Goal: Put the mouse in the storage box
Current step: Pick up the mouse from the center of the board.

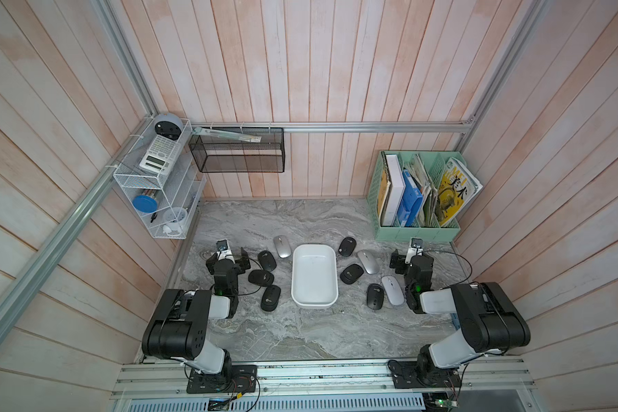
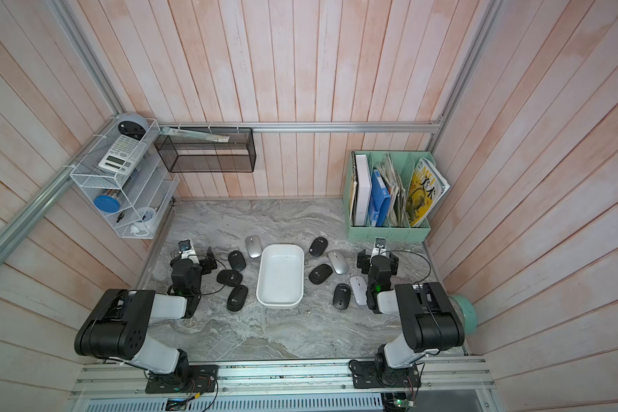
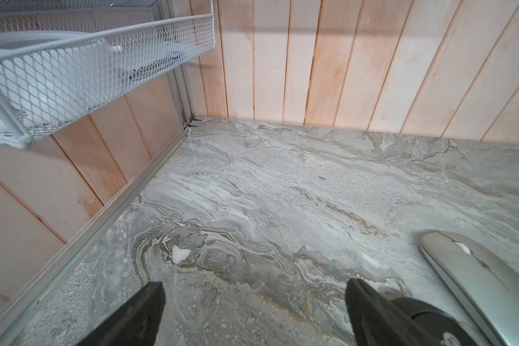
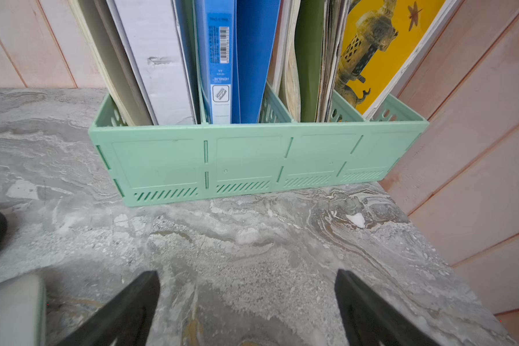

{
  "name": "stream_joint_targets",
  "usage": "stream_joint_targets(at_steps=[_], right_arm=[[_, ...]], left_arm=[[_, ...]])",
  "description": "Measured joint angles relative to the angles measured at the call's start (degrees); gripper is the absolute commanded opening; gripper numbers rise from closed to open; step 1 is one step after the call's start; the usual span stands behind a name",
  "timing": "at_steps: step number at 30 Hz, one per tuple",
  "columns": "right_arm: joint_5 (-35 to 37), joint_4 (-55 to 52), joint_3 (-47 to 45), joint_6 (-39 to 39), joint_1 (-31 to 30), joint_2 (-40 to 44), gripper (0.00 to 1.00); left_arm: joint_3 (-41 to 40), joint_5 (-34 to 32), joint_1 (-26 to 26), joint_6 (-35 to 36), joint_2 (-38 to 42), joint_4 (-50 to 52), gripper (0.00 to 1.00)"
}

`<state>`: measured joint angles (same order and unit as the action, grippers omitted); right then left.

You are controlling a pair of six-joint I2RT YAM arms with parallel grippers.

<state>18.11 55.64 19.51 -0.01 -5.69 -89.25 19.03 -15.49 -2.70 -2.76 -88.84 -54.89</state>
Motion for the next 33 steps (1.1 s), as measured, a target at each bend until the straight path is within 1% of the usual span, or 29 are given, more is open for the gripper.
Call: stream_joint_targets(at_steps=[25,30,33], right_arm=[[-0.07,-0.02,0.07,-0.26,0.15,0.0,0.98],[-1.88,-1.2,0.98,-1.42,2.05,0.0,0.98],[-1.6,-1.29,1.01,-2.1,2.38,0.09,0.98]], left_arm=[[0.0,0.0,0.0,0.0,0.0,0.0,1.0],[0.42,-1.46,0.09,-0.35,0.0,0.2,1.0],[0.59,-1.84,0.17,-0.42,0.2,0.57,1.0]])
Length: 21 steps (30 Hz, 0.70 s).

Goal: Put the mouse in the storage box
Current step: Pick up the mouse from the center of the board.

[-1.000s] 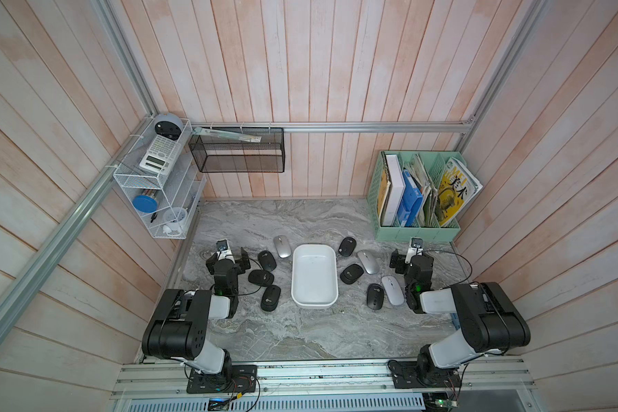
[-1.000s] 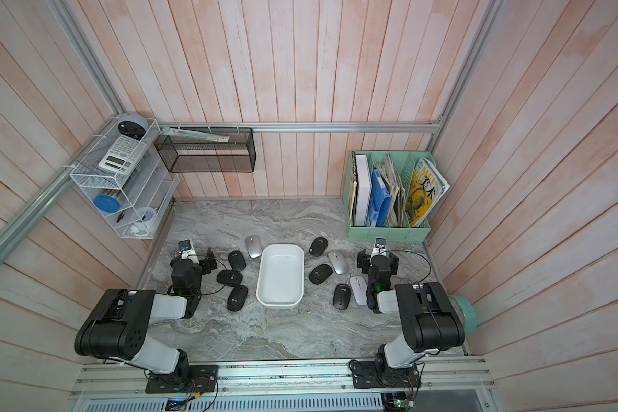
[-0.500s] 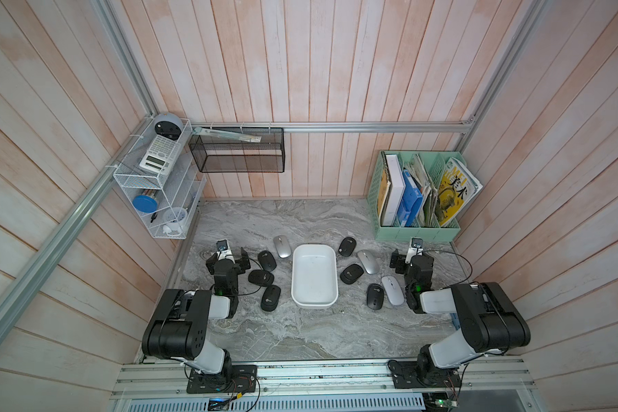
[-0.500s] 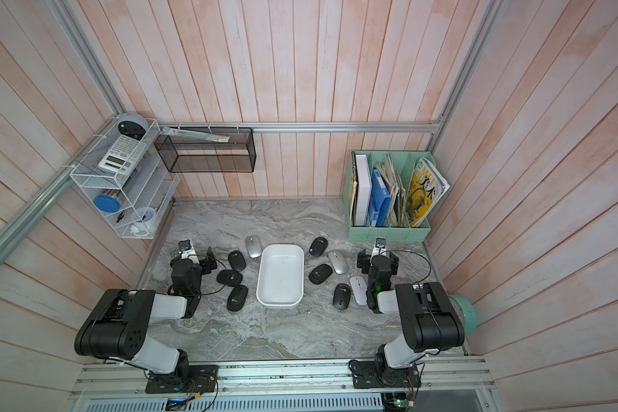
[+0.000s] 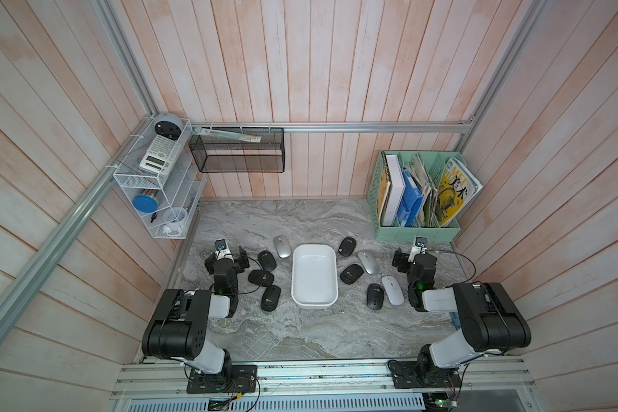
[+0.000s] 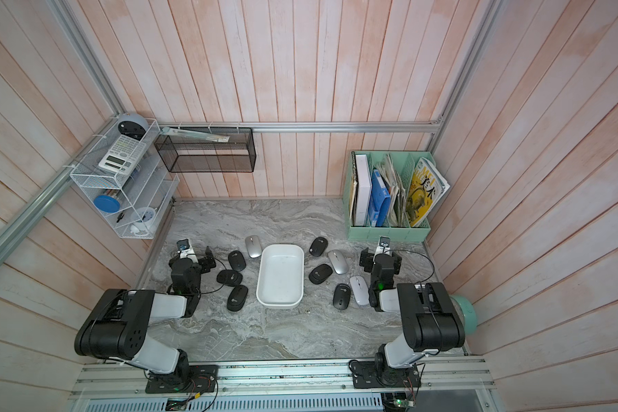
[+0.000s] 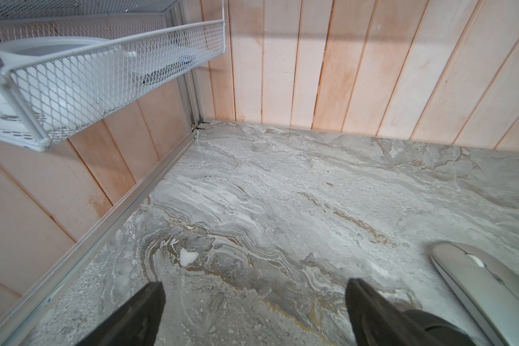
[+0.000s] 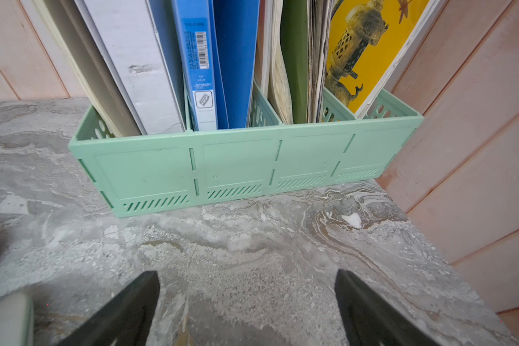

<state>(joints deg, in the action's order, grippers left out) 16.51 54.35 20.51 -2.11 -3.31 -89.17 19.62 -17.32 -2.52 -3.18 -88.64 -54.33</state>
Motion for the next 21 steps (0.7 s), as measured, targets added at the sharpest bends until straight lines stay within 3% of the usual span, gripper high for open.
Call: stream_joint_targets(at_steps=[6,13,16,19,21], right_arm=[[0.7,-5.16,-0.09,1.57,-2.45,8.31,0.98],[5.4,-23.08,9.68,8.37,-15.04,19.5,0.98],[6.95,-35.32,17.57,4.35,-18.34,23.98,0.98],[5.49,-47.54,28.11,-1.6,-19.61,26.01,0.98],[4.46,-51.63,31.91,-7.43,-19.12,27.15,0.98]], left_arm=[[1.09,-2.19,-1.66,0.61,9.22,8.33,1.0],[10.12,-5.73,-6.38,1.68,25.16,24.79,1.0],[19.17,-8.22,-8.81,-2.54,29.03,37.07,1.0],[29.79,-3.72,-9.51,-7.26,31.21,50.75,1.0],[32.44,-1.95,-9.4,-10.84,33.07,54.99,1.0]])
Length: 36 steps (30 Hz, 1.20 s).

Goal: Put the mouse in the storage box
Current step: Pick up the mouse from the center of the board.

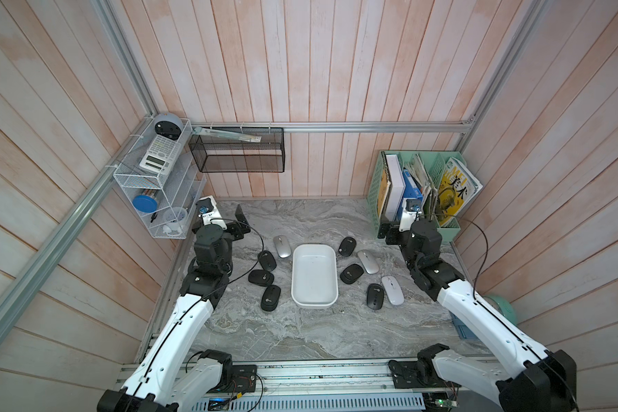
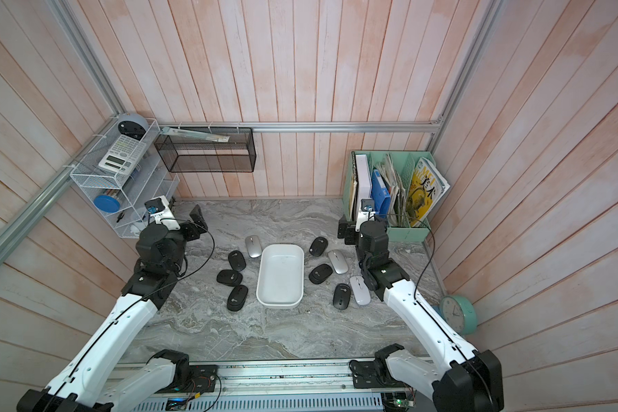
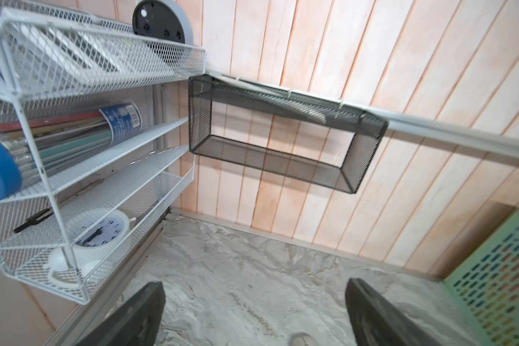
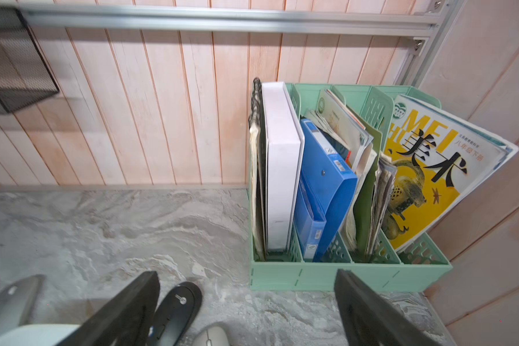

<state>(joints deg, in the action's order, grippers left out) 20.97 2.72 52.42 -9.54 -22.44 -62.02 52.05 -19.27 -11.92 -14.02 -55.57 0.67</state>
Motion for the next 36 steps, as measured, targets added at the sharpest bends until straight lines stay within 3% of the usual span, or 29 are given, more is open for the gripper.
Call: stream_joint_targets(at_steps=[2,5,6,9,10,12,16,23,25,28,36], right_arm=[[-0.76,-2.82,0.09,-7.02,1.25,1.66,0.96],[-4.44,-6.84,-1.66,-12.11,3.32,2.54,0.68],[-5.51,-8.59,-1.81,-13.25,3.41,2.29,0.6],[-5.66,-16.57,0.11,-15.89,2.99,0.52,0.4],[-5.27,-20.48,2.16,-16.76,2.97,-0.94,0.37],[-3.69,-26.36,6.08,-17.79,2.97,-3.96,0.4],[-1.9,-37.27,11.47,-19.8,2.93,-9.22,0.57],[-2.12,-53.68,14.19,-25.46,1.05,-17.68,0.58],[-3.72,-57.7,15.74,-25.64,-0.02,-19.69,0.55],[-6.16,-62.6,18.25,-25.59,-1.81,-21.81,0.6],[-20.72,-66.12,13.31,-24.41,-2.58,-24.24,0.76]], left_arm=[[-1.07,2.49,1.6,-4.48,1.97,2.64,1.0],[-2.51,7.56,7.17,-11.26,2.05,8.52,0.88],[-2.38,8.72,8.37,-12.74,1.2,10.75,0.74],[0.22,11.61,9.14,-15.98,-1.95,19.3,0.11],[2.05,12.26,9.14,-16.7,-3.21,22.43,0.0],[6.58,13.33,9.11,-18.34,-5.84,28.48,0.0],[15.37,14.75,8.55,-19.67,-10.36,40.04,0.0],[23.37,6.71,-2.34,-20.13,-16.57,60.06,0.34],[24.74,4.5,-5.33,-20.55,-18.18,64.74,0.35],[25.46,3.41,-8.17,-20.85,-19.98,69.53,0.4],[25.03,9.7,-14.05,-17.75,-23.93,73.99,0.58]])
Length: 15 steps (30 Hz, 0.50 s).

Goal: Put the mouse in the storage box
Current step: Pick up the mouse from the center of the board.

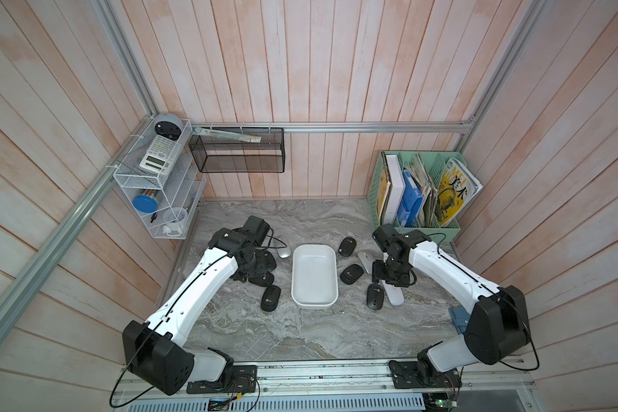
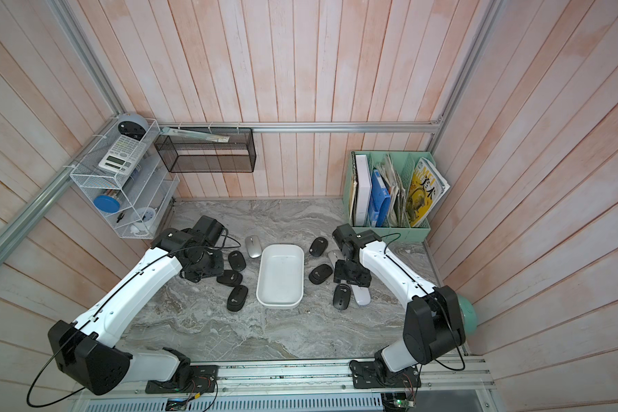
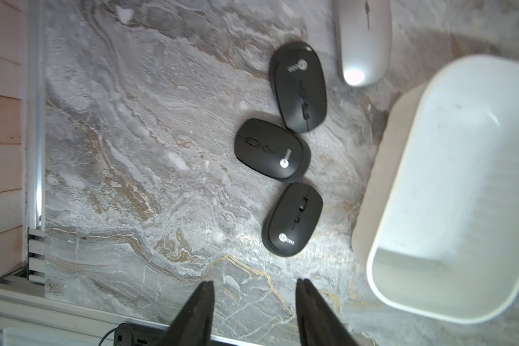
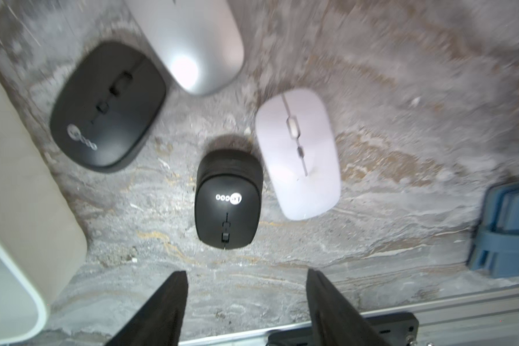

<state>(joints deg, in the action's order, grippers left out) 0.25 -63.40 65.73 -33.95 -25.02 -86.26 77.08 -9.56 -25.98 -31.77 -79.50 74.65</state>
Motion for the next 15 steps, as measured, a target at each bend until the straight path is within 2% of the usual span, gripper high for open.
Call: stream_joint_targets(at_steps=[3,6,15], right_arm=[[-4.17,0.5,-3.43,0.02,-0.52,0.11,0.81],[-6.38,1.09,-4.48,-0.11,-0.9,0.44,0.82],[-7.65,5.29,-5.9,-0.33,-1.09,-1.11,0.84]], left_arm=[[-0.37,1.92,-2.78,0.87,-0.72,0.2,0.65],[-0.79,3.52,-4.07,1.33,-0.81,0.11,0.67],[-3.41,6.21,-4.48,1.36,-0.81,-2.1,0.72]])
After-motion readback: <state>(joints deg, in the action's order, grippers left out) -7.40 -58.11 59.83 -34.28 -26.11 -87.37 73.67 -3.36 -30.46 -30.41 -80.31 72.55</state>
